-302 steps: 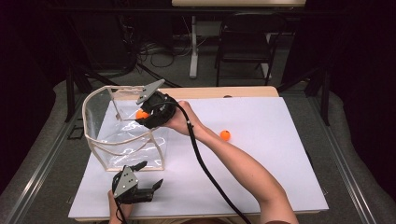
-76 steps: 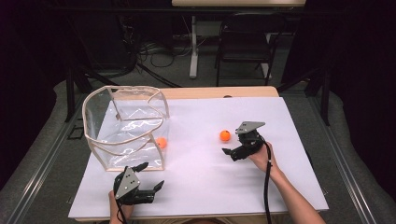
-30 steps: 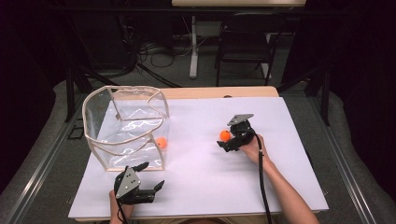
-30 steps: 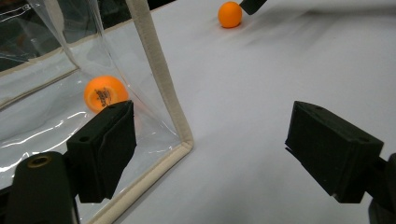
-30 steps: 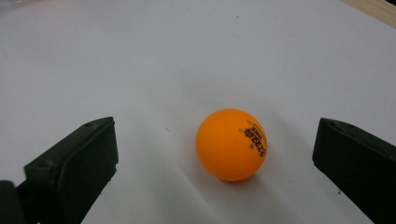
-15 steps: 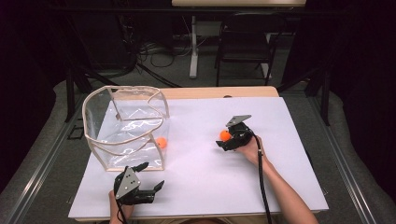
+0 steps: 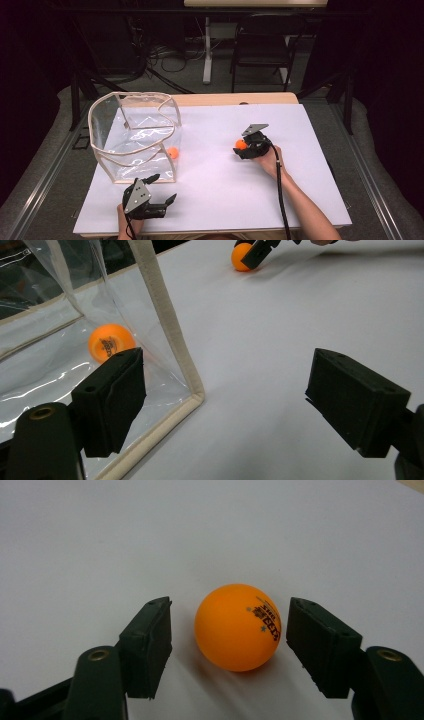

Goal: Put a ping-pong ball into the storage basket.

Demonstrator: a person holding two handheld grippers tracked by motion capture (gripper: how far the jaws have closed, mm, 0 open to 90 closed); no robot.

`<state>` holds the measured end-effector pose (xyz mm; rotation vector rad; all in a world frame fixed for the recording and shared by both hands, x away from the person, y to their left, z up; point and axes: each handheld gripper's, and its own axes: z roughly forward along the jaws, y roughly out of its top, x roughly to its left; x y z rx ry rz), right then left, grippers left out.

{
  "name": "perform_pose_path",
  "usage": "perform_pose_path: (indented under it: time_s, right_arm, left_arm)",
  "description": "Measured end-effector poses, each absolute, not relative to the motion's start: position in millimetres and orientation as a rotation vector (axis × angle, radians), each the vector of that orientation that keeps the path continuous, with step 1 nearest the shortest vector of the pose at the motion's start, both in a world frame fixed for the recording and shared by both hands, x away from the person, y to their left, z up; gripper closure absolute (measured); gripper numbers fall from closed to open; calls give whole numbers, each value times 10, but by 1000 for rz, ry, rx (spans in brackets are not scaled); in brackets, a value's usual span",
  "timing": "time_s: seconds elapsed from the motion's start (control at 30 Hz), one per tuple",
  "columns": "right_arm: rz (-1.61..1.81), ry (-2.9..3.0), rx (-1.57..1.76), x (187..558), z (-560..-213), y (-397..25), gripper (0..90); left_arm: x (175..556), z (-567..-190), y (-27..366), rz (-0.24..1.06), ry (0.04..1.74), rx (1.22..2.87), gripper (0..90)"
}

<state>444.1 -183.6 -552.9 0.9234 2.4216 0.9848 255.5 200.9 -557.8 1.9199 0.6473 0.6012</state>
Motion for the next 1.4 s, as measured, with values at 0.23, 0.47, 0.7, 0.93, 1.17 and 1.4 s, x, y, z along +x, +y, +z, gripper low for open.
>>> perform_pose_path:
  time_s: [0.23, 0.47, 0.7, 0.93, 1.17, 1.4]
  right_arm:
    - [965, 2429, 916, 4445, -5541, -1823, 417]
    - [957, 2422, 916, 4443, -5541, -1822, 499]
    - [953, 2409, 905, 4434, -5517, -1821, 505]
    - [955, 2382, 898, 4404, -5433, -1855, 506]
    - [941, 2383, 869, 4371, -5371, -1841, 506]
    - [932, 2376, 849, 4329, -5299, -1852, 507]
  left_arm:
    - [2559, -5583, 2006, 601, 650, 1918, 159]
    - [2563, -5583, 2001, 598, 648, 1919, 159]
    - [2556, -5575, 2007, 604, 649, 1917, 159]
    - [2562, -5578, 1995, 598, 642, 1922, 159]
    - [2554, -5574, 2010, 603, 647, 1915, 159]
    - [2567, -5581, 1993, 594, 642, 1924, 159]
